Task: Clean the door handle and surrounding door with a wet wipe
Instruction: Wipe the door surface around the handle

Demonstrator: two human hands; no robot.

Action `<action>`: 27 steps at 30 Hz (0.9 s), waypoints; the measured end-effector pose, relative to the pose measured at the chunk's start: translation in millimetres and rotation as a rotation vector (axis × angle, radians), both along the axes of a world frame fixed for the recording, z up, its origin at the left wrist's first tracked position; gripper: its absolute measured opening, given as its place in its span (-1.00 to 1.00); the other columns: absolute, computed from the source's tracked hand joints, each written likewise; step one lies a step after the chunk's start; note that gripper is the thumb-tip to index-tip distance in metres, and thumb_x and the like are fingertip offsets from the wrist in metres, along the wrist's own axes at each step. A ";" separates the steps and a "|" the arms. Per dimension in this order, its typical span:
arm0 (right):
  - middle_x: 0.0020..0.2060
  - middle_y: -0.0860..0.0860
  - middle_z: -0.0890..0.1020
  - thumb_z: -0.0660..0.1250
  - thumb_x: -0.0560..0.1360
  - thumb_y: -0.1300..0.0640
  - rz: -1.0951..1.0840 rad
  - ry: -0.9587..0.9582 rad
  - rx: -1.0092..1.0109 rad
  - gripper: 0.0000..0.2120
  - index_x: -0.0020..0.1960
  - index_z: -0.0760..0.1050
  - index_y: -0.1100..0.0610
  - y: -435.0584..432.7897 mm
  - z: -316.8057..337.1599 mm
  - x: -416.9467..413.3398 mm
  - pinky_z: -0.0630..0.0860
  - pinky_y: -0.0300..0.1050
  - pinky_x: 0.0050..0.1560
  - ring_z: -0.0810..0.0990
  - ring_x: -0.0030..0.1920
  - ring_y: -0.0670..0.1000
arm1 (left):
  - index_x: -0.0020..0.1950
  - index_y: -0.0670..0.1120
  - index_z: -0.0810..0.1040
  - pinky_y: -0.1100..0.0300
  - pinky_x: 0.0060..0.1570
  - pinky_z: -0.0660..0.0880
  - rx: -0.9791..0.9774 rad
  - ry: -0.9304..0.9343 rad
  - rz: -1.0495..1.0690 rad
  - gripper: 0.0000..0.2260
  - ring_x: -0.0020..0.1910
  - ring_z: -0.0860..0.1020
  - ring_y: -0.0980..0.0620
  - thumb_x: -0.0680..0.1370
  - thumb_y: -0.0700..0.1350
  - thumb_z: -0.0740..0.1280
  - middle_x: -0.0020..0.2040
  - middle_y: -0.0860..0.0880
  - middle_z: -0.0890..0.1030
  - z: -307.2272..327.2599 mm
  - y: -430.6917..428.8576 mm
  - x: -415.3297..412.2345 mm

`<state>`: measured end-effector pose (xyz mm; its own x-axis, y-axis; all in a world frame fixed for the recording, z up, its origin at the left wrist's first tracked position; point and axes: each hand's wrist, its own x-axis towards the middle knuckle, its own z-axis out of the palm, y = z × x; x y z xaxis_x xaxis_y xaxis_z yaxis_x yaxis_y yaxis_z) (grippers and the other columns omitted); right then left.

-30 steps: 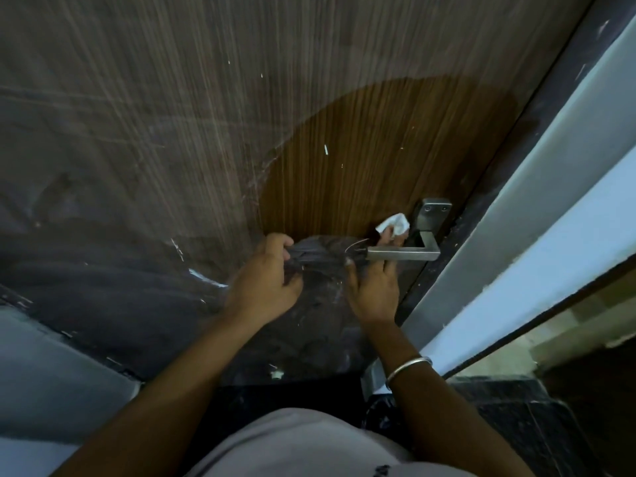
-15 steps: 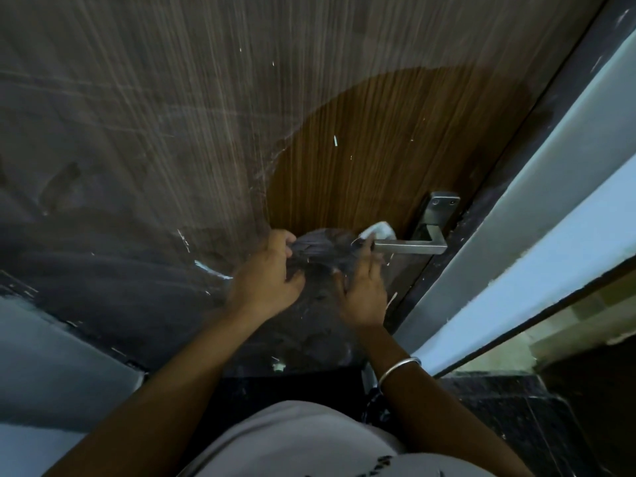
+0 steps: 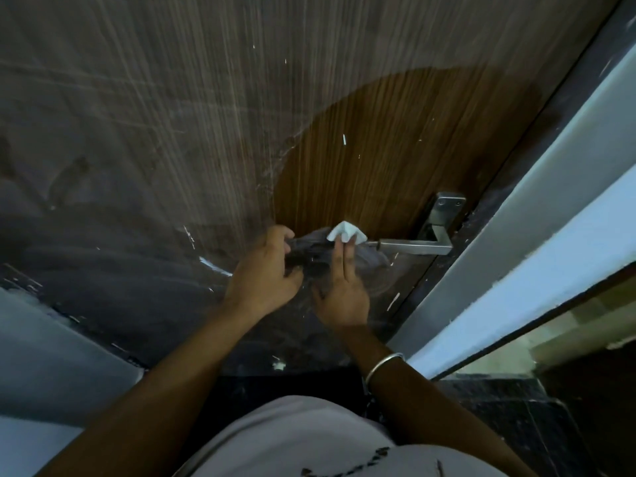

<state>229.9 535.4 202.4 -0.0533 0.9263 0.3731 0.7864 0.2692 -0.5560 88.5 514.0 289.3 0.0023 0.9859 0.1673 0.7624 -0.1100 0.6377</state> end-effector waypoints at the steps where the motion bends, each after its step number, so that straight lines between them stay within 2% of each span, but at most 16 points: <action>1: 0.50 -0.03 -0.14 0.34 0.46 0.01 0.006 -0.032 -0.004 -0.14 0.51 -0.19 -0.03 0.2 -1.8 -1.3 0.58 -0.07 -0.24 0.60 -0.04 0.08 | 0.27 -0.05 0.31 0.30 -0.27 0.36 0.005 0.003 -0.001 -0.53 -0.17 0.46 0.13 0.42 -0.18 0.40 0.06 0.04 0.45 -0.2 -0.1 -0.1; 3: 0.48 -0.06 -0.19 0.31 0.48 -0.03 -0.094 -0.010 -0.054 -0.17 0.52 -0.20 -0.02 2.6 -6.3 1.6 0.58 0.00 -0.09 0.54 0.15 0.14 | 0.28 -0.05 0.30 0.33 -0.31 0.33 0.010 -0.002 -0.002 -0.52 -0.23 0.44 0.17 0.42 -0.17 0.40 0.05 0.05 0.44 -0.2 -0.3 -2.9; 6: 0.53 0.06 -0.10 0.28 0.51 -0.08 -0.300 0.156 -0.221 -0.20 0.53 -0.15 0.09 8.2 -13.2 14.8 0.49 0.04 0.09 0.36 0.35 0.23 | 0.29 -0.06 0.28 0.25 -0.23 0.41 -0.002 -0.013 0.017 -0.50 -0.18 0.47 0.14 0.42 -0.16 0.40 0.04 0.06 0.42 -0.1 -0.8 -10.0; 9: 0.53 0.11 -0.07 0.28 0.51 -0.07 -0.239 0.121 -0.178 -0.21 0.53 -0.12 0.12 4.9 -13.0 17.4 0.47 0.04 0.14 0.31 0.39 0.19 | 0.29 -0.05 0.28 0.18 -0.16 0.44 -0.032 -0.027 0.037 -0.49 -0.12 0.48 0.10 0.42 -0.16 0.41 0.03 0.07 0.41 -2.7 -1.1 -12.2; 12: 0.51 0.03 -0.16 0.33 0.47 0.03 0.038 -0.132 -0.073 -0.12 0.51 -0.24 0.02 0.2 -8.8 -2.8 0.56 0.05 0.01 0.46 0.24 0.17 | 0.29 -0.02 0.27 0.29 -0.27 0.36 -0.064 -0.032 0.034 -0.50 -0.19 0.43 0.15 0.43 -0.17 0.39 0.03 0.09 0.41 -6.2 -1.2 -7.9; 14: 0.51 -0.02 -0.20 0.35 0.43 -0.01 0.138 -0.241 -0.049 -0.08 0.50 -0.27 -0.04 -0.6 -9.3 -12.4 0.57 0.12 -0.05 0.47 0.18 0.20 | 0.29 -0.01 0.26 0.32 -0.31 0.31 -0.069 -0.031 0.019 -0.51 -0.20 0.42 0.14 0.44 -0.17 0.38 0.05 0.07 0.42 -7.5 -0.1 -6.0; 16: 0.52 0.01 -0.13 0.36 0.42 -0.03 0.098 -0.241 -0.038 -0.07 0.50 -0.26 -0.04 2.9 -10.5 -7.0 0.58 0.10 -0.10 0.49 0.15 0.19 | 0.30 -0.02 0.26 0.27 -0.28 0.34 -0.083 -0.035 0.015 -0.51 -0.18 0.43 0.11 0.44 -0.17 0.38 0.06 0.06 0.42 -6.1 -0.1 -6.6; 19: 0.53 0.09 -0.08 0.35 0.44 0.04 -0.079 -0.124 -0.062 -0.07 0.51 -0.27 0.03 9.3 -9.9 10.8 0.55 0.02 0.00 0.46 0.24 0.20 | 0.32 -0.04 0.26 0.17 -0.18 0.42 -0.092 -0.042 0.039 -0.49 -0.17 0.44 0.07 0.44 -0.16 0.39 0.09 0.02 0.45 -5.2 -0.2 -13.0; 21: 0.52 0.14 -0.06 0.36 0.43 0.09 -0.079 -0.088 -0.063 -0.09 0.50 -0.24 0.08 10.4 -8.2 10.8 0.55 0.03 0.01 0.45 0.25 0.22 | 0.32 -0.05 0.26 0.15 -0.16 0.44 -0.101 -0.037 0.057 -0.48 -0.16 0.46 0.06 0.43 -0.16 0.40 0.10 0.00 0.47 -7.2 -0.1 -15.2; 23: 0.51 0.15 -0.01 0.40 0.38 0.19 0.047 -0.158 -0.001 -0.09 0.50 -0.15 0.10 8.1 -4.8 -1.3 0.57 -0.01 -0.15 0.57 0.07 0.20 | 0.31 -0.05 0.27 0.16 -0.17 0.42 -0.105 -0.042 0.062 -0.49 -0.15 0.46 0.05 0.43 -0.16 0.40 0.08 0.01 0.46 -8.9 0.6 -13.6; 25: 0.49 0.05 -0.03 0.43 0.33 0.21 0.189 -0.332 0.076 -0.10 0.51 -0.01 0.10 6.3 -5.7 -12.2 0.56 -0.04 -0.31 0.60 -0.10 0.15 | 0.28 -0.04 0.28 0.18 -0.22 0.39 -0.103 -0.054 0.055 -0.52 -0.15 0.48 0.05 0.43 -0.17 0.38 0.02 0.05 0.43 -9.7 1.5 -10.6; 27: 0.49 -0.05 -0.13 0.42 0.33 0.15 0.229 -0.428 0.073 -0.11 0.52 0.00 0.07 6.2 -6.9 -14.1 0.55 -0.02 -0.31 0.56 -0.09 0.14 | 0.27 -0.04 0.28 0.21 -0.27 0.37 -0.098 -0.053 0.054 -0.54 -0.20 0.46 0.11 0.44 -0.17 0.37 -0.01 0.07 0.42 -9.5 1.9 -9.3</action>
<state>215.9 541.6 195.5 -0.4153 0.8451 0.3367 0.8563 0.4881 -0.1689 79.2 516.0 279.8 -0.0580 0.9959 0.0688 0.7302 -0.0047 0.6832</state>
